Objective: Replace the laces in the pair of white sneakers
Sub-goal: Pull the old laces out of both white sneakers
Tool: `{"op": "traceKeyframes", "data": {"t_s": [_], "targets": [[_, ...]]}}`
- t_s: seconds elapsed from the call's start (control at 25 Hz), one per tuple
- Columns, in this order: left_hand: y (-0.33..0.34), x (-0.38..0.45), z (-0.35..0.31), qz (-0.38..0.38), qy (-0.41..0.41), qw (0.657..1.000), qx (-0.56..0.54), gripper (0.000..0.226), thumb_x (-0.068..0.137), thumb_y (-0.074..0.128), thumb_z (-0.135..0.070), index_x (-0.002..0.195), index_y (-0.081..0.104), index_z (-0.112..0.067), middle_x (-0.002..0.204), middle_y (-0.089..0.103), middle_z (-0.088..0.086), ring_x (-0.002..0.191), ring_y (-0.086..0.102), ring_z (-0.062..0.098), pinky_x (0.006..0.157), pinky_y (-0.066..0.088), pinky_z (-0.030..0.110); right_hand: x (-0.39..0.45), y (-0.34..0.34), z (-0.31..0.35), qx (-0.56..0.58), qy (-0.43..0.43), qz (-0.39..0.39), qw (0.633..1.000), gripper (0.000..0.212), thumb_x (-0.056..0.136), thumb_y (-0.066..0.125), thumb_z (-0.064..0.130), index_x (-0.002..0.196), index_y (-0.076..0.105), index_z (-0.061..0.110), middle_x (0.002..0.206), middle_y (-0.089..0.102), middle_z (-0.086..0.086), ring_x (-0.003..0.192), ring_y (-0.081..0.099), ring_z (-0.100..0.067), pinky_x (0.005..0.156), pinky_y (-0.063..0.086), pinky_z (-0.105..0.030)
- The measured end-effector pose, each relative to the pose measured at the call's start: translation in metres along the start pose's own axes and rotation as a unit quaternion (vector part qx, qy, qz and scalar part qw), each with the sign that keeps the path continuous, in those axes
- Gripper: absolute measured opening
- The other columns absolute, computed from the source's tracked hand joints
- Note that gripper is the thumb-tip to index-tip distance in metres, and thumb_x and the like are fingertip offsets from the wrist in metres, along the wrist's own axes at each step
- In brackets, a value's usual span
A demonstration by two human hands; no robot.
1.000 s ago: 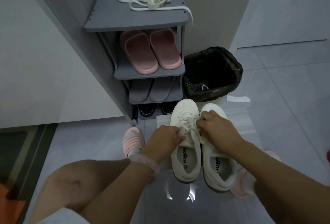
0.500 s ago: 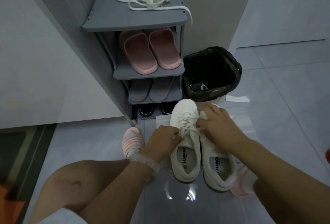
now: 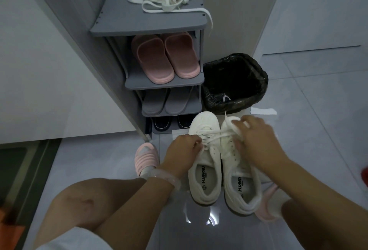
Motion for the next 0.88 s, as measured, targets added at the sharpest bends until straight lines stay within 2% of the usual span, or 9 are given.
{"op": "traceKeyframes", "data": {"t_s": [0.08,0.2,0.28,0.4,0.48,0.56,0.64,0.76,0.88], "targets": [[0.001,0.006,-0.005,-0.006,0.018,1.000,0.018,0.023,0.092,0.049,-0.018,0.105,0.065,-0.010,0.104,0.063,0.009,0.098,0.057,0.022,0.078,0.038,0.025,-0.024,0.013,0.040,-0.023,-0.081,0.015,0.996,0.041,0.091,0.052,0.031,0.130,0.049,0.020,0.130,0.049,-0.007,0.116,0.049,-0.025,0.094,0.040,-0.038],[0.007,0.013,-0.018,0.022,0.059,0.992,0.111,0.022,0.091,0.045,-0.014,0.101,0.062,-0.003,0.108,0.057,0.012,0.101,0.055,0.026,0.079,0.039,0.030,-0.059,0.043,0.073,-0.026,-0.128,0.038,0.991,0.040,0.070,0.065,0.043,0.105,0.063,0.024,0.100,0.065,-0.003,0.079,0.065,-0.018,0.057,0.053,-0.026],[0.007,0.011,-0.021,0.012,0.061,0.989,0.133,0.020,0.091,0.044,-0.013,0.098,0.059,-0.002,0.105,0.056,0.011,0.098,0.054,0.026,0.077,0.038,0.030,-0.072,0.065,0.082,-0.027,-0.128,0.088,0.988,0.056,0.068,0.054,0.057,0.115,0.057,0.026,0.114,0.063,-0.010,0.093,0.067,-0.028,0.062,0.057,-0.029],[0.005,0.010,-0.010,-0.012,-0.014,0.999,-0.026,0.012,0.089,0.048,-0.014,0.082,0.055,-0.007,0.084,0.051,0.003,0.085,0.050,0.019,0.062,0.031,0.019,-0.073,0.086,0.084,-0.057,-0.117,0.145,0.981,0.080,0.047,0.075,0.065,0.112,0.066,0.019,0.121,0.061,-0.018,0.099,0.066,-0.032,0.063,0.058,-0.031],[0.013,0.013,0.001,0.057,-0.134,0.975,-0.168,0.019,0.091,0.046,-0.018,0.076,0.054,-0.010,0.079,0.052,0.001,0.080,0.048,0.017,0.060,0.034,0.018,-0.066,0.078,0.085,-0.057,-0.098,0.135,0.984,0.086,0.036,0.080,0.065,0.108,0.070,0.017,0.118,0.063,-0.021,0.097,0.068,-0.030,0.058,0.057,-0.029],[0.016,0.011,0.004,0.128,-0.232,0.939,-0.220,0.033,0.095,0.038,-0.032,0.093,0.061,-0.007,0.095,0.057,0.008,0.087,0.051,0.020,0.072,0.039,0.027,-0.063,0.070,0.087,-0.023,-0.086,0.148,0.985,0.087,0.058,0.075,0.059,0.128,0.055,0.013,0.136,0.044,-0.030,0.118,0.054,-0.038,0.076,0.055,-0.040],[0.006,0.014,0.001,0.155,-0.197,0.966,-0.056,0.051,0.097,0.028,-0.041,0.113,0.058,-0.003,0.116,0.055,0.018,0.107,0.051,0.030,0.089,0.039,0.034,-0.066,0.077,0.089,-0.013,-0.103,0.181,0.978,0.078,0.089,0.051,0.047,0.148,0.014,0.012,0.153,-0.001,-0.027,0.142,0.013,-0.037,0.105,0.034,-0.046],[-0.043,0.012,-0.011,0.040,-0.102,0.966,0.234,0.054,0.097,0.024,-0.045,0.114,0.063,-0.012,0.127,0.048,0.015,0.120,0.041,0.031,0.100,0.030,0.043,-0.067,0.078,0.091,-0.014,-0.104,0.201,0.974,0.073,0.095,0.040,0.043,0.148,0.000,0.013,0.153,-0.016,-0.023,0.144,-0.001,-0.034,0.112,0.024,-0.045],[-0.113,0.004,0.007,-0.135,-0.154,0.967,0.152,0.045,0.097,0.034,-0.037,0.101,0.065,-0.004,0.115,0.052,0.018,0.113,0.047,0.033,0.095,0.033,0.039,-0.067,0.081,0.092,-0.036,-0.110,0.216,0.969,0.073,0.094,0.040,0.043,0.147,0.003,0.009,0.153,-0.007,-0.026,0.142,0.006,-0.035,0.109,0.029,-0.045]]}}
Point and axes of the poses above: each hand's wrist, its own x-axis towards the middle knuckle, its own y-axis out of the palm, z = x × y, the point moved 7 cm from there along x, towards the middle knuckle
